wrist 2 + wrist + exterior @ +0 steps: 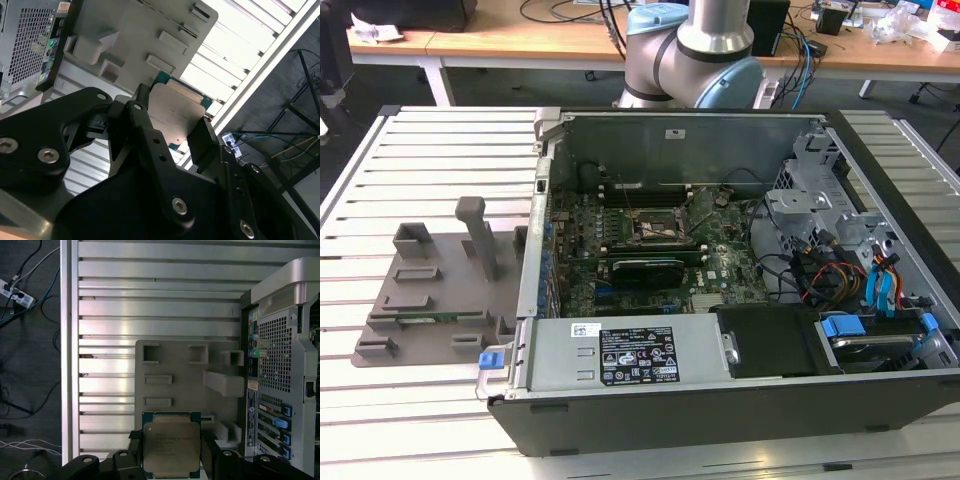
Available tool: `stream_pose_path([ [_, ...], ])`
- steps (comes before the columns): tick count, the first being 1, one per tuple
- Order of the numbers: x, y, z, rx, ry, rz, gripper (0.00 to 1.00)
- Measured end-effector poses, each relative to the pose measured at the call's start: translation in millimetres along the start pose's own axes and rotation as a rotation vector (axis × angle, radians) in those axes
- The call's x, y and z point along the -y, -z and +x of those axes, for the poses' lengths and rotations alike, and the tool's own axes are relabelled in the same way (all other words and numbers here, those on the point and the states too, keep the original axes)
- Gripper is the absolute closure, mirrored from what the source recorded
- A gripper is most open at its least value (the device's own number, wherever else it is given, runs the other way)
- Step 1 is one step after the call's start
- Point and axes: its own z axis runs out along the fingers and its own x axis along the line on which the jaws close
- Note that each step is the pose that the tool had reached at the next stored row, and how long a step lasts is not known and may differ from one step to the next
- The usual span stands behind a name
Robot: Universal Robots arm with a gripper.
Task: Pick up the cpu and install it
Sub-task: 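Pick up the cpu and move it towards the insertion slot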
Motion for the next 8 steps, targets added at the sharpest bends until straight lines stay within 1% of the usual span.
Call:
stream_pose_path([
  [1, -0.1, -3.6, 0.0, -0.0001, 0.000, 0.0001, 0.45],
  [2, -0.2, -8.8, 0.0, 0.0000, 0.000, 0.0000, 0.45],
  [3, -0.3, -14.9, -1.7, -0.0001, 0.000, 0.0000, 0.45],
  [4, -0.3, -16.0, -9.2, -0.0001, 0.000, 0.0001, 0.45],
  [5, -0.2, -16.7, -20.7, -0.0001, 0.000, 0.0001, 0.45],
  [7, -0.2, -17.3, -29.7, 0.0000, 0.000, 0.0001, 0.45],
  [8, 0.0, -17.7, -38.1, -0.0001, 0.000, 0.0001, 0.45],
])
